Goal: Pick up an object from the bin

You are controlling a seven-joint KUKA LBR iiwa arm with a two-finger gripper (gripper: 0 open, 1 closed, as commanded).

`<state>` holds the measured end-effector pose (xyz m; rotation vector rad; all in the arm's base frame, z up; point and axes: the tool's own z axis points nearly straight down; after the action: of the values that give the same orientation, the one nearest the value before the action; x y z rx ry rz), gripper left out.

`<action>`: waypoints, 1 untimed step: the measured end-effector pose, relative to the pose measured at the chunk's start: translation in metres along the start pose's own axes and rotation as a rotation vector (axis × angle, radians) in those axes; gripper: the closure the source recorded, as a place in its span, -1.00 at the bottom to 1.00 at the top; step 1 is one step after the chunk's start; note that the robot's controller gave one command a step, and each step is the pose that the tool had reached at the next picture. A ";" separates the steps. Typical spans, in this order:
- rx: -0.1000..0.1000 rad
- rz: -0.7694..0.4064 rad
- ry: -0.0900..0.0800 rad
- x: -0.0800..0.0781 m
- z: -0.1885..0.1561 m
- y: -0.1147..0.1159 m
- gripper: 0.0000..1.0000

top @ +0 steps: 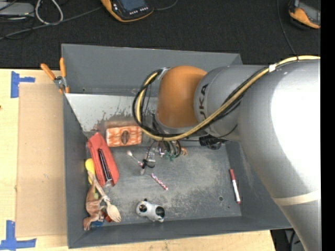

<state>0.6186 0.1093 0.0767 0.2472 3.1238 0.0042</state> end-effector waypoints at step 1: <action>0.004 -0.145 0.009 -0.019 0.007 -0.104 1.00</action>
Offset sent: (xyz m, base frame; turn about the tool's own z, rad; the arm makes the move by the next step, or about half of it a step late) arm 0.0000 0.0000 0.0000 0.0000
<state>0.6207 0.0037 0.0697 0.0209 3.1426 -0.0017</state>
